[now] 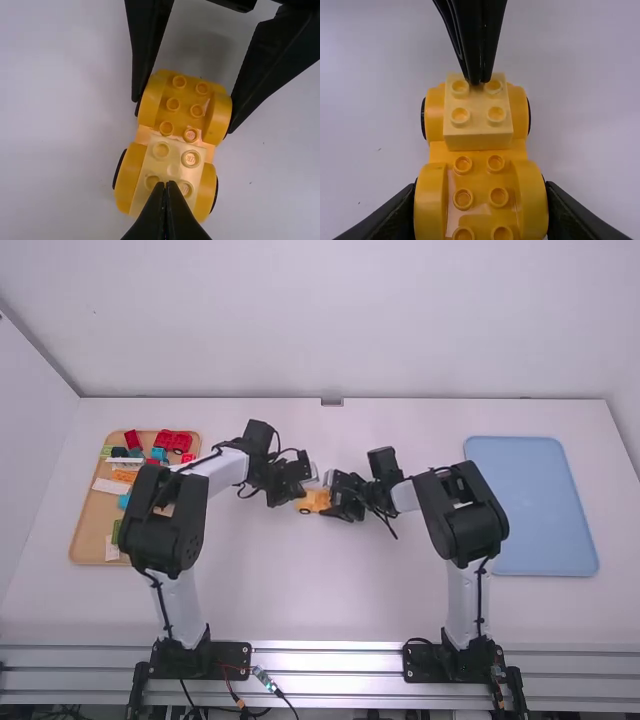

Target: Assemble lego blocks to make yellow taxi

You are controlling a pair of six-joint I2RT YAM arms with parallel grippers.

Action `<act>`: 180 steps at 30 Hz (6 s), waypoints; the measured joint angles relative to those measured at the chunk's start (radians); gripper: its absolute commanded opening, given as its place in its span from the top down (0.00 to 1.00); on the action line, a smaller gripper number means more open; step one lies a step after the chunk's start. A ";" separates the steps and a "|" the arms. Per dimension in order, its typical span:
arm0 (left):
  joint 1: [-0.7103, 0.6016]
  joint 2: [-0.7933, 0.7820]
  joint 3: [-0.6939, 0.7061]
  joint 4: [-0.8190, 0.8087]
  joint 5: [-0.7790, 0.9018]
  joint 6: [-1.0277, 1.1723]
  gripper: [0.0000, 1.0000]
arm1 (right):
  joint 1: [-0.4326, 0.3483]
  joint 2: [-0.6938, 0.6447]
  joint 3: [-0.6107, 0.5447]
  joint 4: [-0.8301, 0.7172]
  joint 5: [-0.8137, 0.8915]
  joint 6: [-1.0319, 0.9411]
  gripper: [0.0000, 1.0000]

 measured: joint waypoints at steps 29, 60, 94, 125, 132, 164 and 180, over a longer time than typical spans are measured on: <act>0.057 -0.410 -0.273 0.211 -0.063 -0.098 0.69 | 0.000 0.000 0.000 0.003 0.013 0.008 0.41; 0.127 -0.724 -0.552 0.347 -0.285 -0.575 0.01 | 0.040 -0.089 -0.151 -0.040 0.033 -0.080 0.18; 0.615 -0.184 0.107 -0.006 -0.449 -1.284 0.01 | 0.039 -0.591 -0.287 -0.097 0.486 0.290 0.01; 0.603 0.041 0.267 -0.129 -0.416 -1.724 0.22 | -0.016 -0.591 -0.287 -0.101 0.504 0.293 0.01; 0.599 0.041 0.267 -0.142 -0.451 -1.726 0.35 | -0.016 -0.591 -0.287 -0.101 0.504 0.293 0.01; 0.597 0.041 0.119 -0.011 -0.467 -1.709 0.45 | -0.016 -0.591 -0.287 -0.105 0.508 0.293 0.01; 0.597 0.053 0.119 -0.007 -0.528 -1.687 0.40 | -0.016 -0.591 -0.287 -0.107 0.508 0.293 0.01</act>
